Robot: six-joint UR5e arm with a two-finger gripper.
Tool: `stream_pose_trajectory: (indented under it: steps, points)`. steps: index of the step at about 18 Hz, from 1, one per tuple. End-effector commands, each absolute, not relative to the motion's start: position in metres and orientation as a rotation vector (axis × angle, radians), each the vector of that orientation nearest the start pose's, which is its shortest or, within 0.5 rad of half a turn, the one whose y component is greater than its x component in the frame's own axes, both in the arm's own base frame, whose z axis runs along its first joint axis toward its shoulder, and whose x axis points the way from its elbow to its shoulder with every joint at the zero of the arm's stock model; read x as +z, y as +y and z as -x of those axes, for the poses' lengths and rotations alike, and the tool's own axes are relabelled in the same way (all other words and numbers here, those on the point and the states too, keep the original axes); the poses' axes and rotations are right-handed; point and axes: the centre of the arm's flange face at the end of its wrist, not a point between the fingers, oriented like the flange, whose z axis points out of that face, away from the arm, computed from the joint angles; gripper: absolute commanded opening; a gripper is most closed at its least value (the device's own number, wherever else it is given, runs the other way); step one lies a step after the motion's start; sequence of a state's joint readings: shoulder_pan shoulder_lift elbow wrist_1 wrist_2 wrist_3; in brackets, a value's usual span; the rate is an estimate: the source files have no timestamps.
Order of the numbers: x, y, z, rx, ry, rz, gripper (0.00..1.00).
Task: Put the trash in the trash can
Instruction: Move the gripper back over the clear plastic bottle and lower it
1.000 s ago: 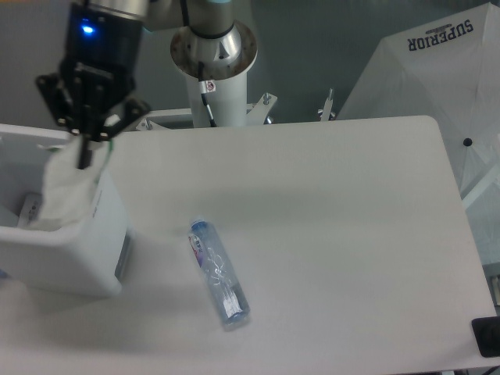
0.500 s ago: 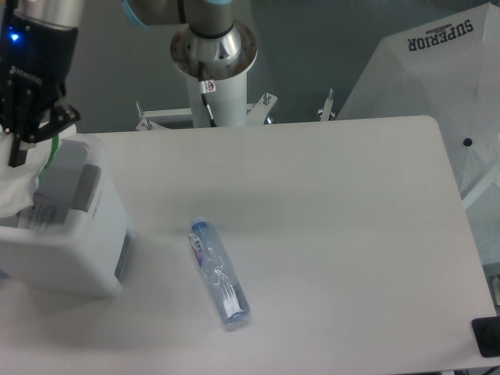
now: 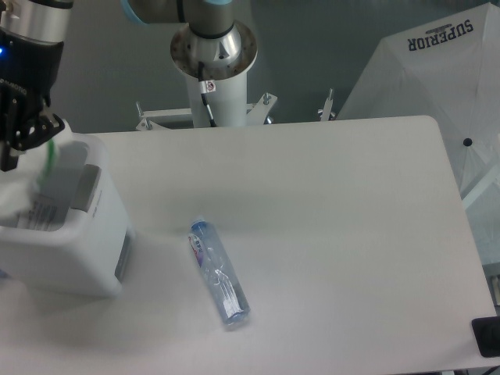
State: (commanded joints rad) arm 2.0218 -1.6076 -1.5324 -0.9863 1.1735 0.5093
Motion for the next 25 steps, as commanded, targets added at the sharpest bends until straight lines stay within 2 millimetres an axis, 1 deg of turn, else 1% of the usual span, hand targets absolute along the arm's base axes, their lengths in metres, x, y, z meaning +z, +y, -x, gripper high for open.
stream_pose_trajectory:
  steps: [2, 5, 6, 7, 10, 13, 17, 19, 20, 21, 23, 24, 25]
  points:
    - [0.567, 0.561, 0.082, -0.091, 0.215, 2.440, 1.00]
    - [0.572, 0.559, 0.082, -0.082, 0.214, 2.435, 1.00]
    - [0.569, 0.559, 0.085, -0.082, 0.207, 2.440, 1.00]
    - [0.568, 0.559, 0.094, -0.079, 0.182, 2.444, 1.00]
    - [0.562, 0.549, 0.145, -0.058, 0.055, 2.458, 1.00]
    - [0.548, 0.544, 0.190, -0.069, -0.091, 2.476, 1.00]
    - [0.516, 0.540, 0.253, -0.101, -0.304, 2.503, 1.00]
    - [0.492, 0.541, 0.280, -0.128, -0.382, 2.527, 1.00]
    - [0.479, 0.542, 0.290, -0.143, -0.428, 2.541, 1.00]
    - [0.468, 0.545, 0.296, -0.158, -0.454, 2.556, 1.00]
    - [0.439, 0.552, 0.315, -0.190, -0.507, 2.587, 1.00]
    - [0.423, 0.557, 0.322, -0.212, -0.545, 2.602, 1.00]
    - [0.411, 0.560, 0.326, -0.224, -0.576, 2.614, 1.00]
